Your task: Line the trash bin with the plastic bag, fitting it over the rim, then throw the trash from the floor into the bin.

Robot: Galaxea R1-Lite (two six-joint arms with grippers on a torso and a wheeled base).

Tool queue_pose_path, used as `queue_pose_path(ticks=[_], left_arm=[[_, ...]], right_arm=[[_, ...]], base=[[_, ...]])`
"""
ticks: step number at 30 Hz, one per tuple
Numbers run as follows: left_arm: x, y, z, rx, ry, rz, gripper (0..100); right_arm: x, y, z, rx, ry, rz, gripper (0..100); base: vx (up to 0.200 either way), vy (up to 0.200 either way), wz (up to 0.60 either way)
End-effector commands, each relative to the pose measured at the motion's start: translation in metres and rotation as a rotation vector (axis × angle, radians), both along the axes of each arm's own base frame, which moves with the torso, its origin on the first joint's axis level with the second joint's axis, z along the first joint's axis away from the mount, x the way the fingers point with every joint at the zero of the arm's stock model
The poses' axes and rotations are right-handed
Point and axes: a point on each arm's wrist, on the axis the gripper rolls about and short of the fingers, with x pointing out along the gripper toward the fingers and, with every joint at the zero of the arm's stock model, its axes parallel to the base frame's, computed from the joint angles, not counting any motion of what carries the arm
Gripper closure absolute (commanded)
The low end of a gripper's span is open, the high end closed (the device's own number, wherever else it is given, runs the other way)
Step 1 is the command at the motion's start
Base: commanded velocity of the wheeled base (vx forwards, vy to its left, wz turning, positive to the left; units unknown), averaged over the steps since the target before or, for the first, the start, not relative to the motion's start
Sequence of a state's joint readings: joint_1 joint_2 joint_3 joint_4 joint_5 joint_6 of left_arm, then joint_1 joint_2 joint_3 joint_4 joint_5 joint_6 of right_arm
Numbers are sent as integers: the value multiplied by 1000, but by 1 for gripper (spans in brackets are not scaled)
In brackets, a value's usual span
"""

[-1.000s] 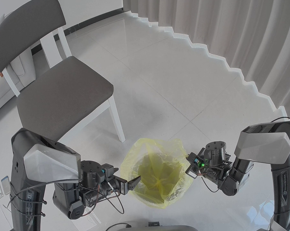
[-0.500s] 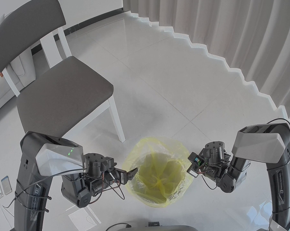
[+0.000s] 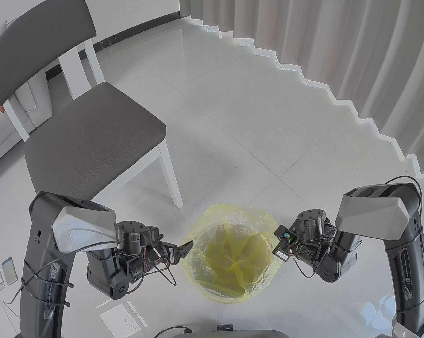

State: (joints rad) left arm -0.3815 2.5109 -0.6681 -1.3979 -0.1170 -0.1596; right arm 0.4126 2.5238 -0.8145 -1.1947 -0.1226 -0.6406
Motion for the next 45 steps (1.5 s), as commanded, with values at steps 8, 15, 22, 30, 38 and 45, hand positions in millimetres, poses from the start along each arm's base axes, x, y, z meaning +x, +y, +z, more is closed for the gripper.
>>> queue_pose_path(ticks=[8, 15, 22, 30, 38, 45], left_arm=[[0, -2, -7, -8, 17, -32, 100], [1, -2, -9, -7, 19, -29, 100], [5, 0, -20, 4, 34, -15, 100], [8, -1, -25, 17, 55, -14, 100], [5, 0, -24, 20, 64, -12, 100], [-4, 6, -24, 33, 90, -9, 100]], right_arm=[[0, 1, -2, -1, 2, 2, 100], [3, -1, -5, 0, 2, -7, 100], [10, -3, -15, -11, 34, -18, 100], [17, -6, -15, -30, 105, -30, 100], [21, -5, -15, -29, 158, -16, 100], [20, -9, -15, -25, 166, -15, 100]], base=[[0, 0, 0], [0, 0, 0], [0, 0, 0], [0, 0, 0], [0, 0, 0], [0, 0, 0]])
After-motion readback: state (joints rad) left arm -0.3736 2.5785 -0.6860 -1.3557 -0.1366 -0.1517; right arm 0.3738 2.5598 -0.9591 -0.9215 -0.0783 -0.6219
